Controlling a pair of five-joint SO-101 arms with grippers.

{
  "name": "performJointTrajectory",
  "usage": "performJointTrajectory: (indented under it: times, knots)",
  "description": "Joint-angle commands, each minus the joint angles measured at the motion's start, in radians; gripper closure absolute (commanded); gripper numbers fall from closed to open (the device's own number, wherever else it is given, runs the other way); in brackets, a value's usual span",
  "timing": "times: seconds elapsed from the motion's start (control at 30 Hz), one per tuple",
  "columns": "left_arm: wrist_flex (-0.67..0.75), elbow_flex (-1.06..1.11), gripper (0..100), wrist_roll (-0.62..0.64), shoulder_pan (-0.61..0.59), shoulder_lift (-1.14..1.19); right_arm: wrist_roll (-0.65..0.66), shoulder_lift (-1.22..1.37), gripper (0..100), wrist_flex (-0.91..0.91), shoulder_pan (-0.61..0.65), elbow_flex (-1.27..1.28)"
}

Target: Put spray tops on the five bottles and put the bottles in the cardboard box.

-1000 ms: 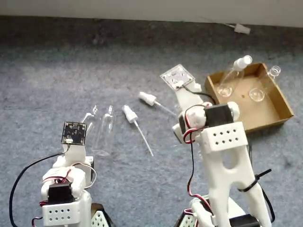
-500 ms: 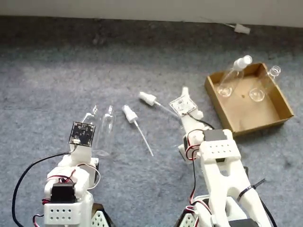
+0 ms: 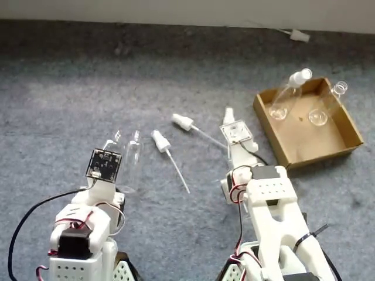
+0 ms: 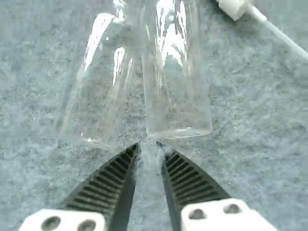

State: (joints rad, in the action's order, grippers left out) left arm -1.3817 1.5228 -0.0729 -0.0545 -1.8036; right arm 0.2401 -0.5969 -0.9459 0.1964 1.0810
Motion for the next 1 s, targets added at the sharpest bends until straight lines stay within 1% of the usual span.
performJointTrajectory:
  times: [0.0, 0.1, 0.17, 0.3, 0.4, 0.53, 0.77, 0.9, 0.97]
  knots:
    - [-0.061, -0.174, 100, -0.003, 0.021, -0.005, -0.061, -0.024, 85.1, 0.018, -0.008, -0.005]
    - [-0.066, -0.236, 100, -0.04, 0.018, 0.015, -0.101, -0.022, 85.1, 0.054, -0.008, 0.001]
    - [-0.066, -0.278, 100, -0.071, 0.018, 0.077, -0.132, -0.027, 85.1, 0.102, -0.008, 0.041]
    - [-0.066, -0.397, 100, -0.071, 0.022, 0.292, -0.143, -0.035, 85.1, 0.202, -0.013, 0.119]
    - [-0.066, -0.506, 100, -0.071, 0.045, 0.455, -0.146, -0.035, 85.1, 0.211, -0.013, 0.14]
    - [-0.064, -0.59, 100, -0.071, 0.105, 0.631, -0.147, -0.035, 85.1, 0.213, -0.013, 0.148]
    - [0.052, -0.615, 99, -0.069, 0.163, 0.826, -0.149, -0.035, 85.1, 0.213, -0.013, 0.153]
    - [0.091, -0.611, 99, -0.068, 0.166, 0.897, -0.149, -0.028, 85.1, 0.214, -0.013, 0.154]
    - [0.097, -0.608, 99, -0.068, 0.188, 0.935, -0.149, -0.028, 85.1, 0.214, -0.013, 0.154]
